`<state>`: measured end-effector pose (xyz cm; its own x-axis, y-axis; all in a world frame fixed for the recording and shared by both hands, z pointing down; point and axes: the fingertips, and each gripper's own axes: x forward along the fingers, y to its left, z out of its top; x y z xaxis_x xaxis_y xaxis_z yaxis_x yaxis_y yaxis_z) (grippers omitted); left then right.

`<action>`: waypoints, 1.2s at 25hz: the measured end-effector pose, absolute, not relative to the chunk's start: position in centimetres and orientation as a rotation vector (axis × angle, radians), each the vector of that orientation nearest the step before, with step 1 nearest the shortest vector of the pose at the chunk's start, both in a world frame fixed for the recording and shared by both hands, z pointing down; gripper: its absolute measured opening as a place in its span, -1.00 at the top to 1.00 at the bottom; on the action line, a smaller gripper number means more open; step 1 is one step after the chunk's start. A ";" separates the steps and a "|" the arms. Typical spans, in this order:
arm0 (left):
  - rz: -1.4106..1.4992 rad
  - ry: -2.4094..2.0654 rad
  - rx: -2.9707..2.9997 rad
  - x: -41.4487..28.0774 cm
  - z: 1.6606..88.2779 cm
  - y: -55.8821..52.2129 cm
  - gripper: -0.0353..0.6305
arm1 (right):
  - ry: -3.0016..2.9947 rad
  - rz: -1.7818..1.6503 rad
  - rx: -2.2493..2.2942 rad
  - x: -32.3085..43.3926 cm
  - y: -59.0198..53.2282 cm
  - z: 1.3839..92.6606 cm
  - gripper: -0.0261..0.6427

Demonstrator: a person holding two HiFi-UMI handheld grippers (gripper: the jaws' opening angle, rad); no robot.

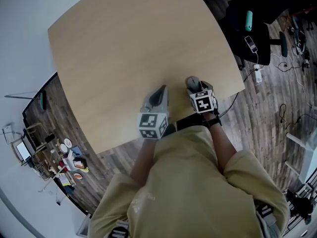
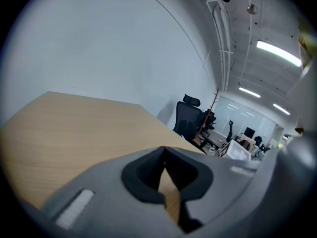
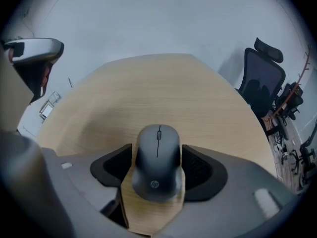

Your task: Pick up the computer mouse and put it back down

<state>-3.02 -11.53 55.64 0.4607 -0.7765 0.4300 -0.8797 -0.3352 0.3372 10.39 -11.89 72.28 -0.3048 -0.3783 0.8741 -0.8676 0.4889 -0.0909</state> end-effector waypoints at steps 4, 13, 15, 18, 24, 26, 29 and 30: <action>0.248 -1.398 2.180 -3.6 55.3 -11.2 0.89 | -1.839 0.759 1.023 10.6 -11.5 73.0 0.02; 0.202 -1.463 2.217 -5.0 52.4 -10.7 0.89 | -1.988 0.720 1.065 9.0 -11.8 69.8 0.06; 0.192 -1.481 2.227 -5.5 51.6 -10.5 0.89 | -2.060 0.681 1.089 7.9 -12.4 67.6 0.06; 0.168 -1.518 2.242 -6.3 50.2 -10.2 0.89 | -2.182 0.621 1.136 6.2 -13.4 63.5 0.06; 0.077 -1.612 2.289 -9.1 45.5 -10.2 0.89 | -2.417 0.461 1.193 1.6 -14.5 53.9 0.10; 0.045 -1.647 2.302 -10.2 43.9 -10.0 0.89 | -2.492 0.408 1.189 0.1 -14.4 51.0 0.10; -0.003 -1.701 2.318 -11.3 41.7 -9.5 0.89 | -2.601 0.321 1.195 -1.4 -14.0 46.5 0.11; -0.018 -1.719 2.323 -11.7 41.0 -9.3 0.89 | -2.636 0.290 1.201 -1.8 -13.7 45.0 0.11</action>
